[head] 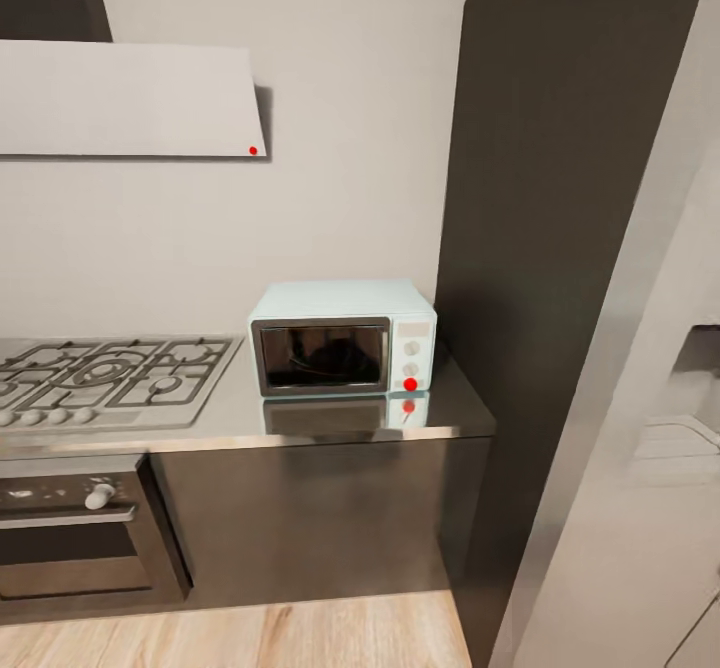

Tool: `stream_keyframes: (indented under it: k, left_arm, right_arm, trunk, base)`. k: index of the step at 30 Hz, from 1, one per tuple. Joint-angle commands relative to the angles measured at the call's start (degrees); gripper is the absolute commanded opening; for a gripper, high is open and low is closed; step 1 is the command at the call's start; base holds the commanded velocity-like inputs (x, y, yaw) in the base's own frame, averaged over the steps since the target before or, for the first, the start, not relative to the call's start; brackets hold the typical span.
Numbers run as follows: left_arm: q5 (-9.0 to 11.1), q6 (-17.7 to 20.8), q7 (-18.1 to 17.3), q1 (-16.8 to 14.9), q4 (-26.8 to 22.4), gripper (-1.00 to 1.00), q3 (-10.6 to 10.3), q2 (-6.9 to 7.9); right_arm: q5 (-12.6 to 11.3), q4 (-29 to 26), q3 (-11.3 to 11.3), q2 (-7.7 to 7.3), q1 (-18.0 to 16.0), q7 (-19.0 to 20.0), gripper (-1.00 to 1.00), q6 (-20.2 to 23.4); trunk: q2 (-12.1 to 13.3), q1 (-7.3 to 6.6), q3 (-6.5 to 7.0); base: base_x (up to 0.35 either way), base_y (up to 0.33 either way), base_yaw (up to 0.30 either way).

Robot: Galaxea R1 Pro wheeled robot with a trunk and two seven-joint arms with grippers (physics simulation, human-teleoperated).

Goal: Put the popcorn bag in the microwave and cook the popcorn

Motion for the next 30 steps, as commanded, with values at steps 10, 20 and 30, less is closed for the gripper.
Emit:
stream_keyframes:
  k: [10, 20, 30]
  left_arm:
    - [2.4, -0.3, -0.2, -0.1, 0.1, 1.0, -0.5, 0.09]
    - [3.0, -0.3, -0.2, -0.1, 0.1, 1.0, -0.5, 0.12]
    - [3.0, -0.2, -0.2, -0.1, 0.1, 1.0, -0.5, 0.16]
  right_arm:
    - [0.4, 0.2, -0.4, -0.03, -0.1, 0.2, 1.0, -0.5]
    - [0.4, 0.2, -0.4, -0.03, -0.1, 0.2, 1.0, -0.5]
    - [0.5, 0.2, -0.4, -0.03, -0.1, 0.2, 1.0, -0.6]
  trunk:
    - [0.0, 0.0, -0.07]
    - [0.0, 0.0, -0.07]
    - [0.0, 0.0, -0.07]
  base:
    - [0.0, -0.06, 0.162]
    - [0.0, 0.0, 0.105]
    - [0.0, 0.0, 0.001]
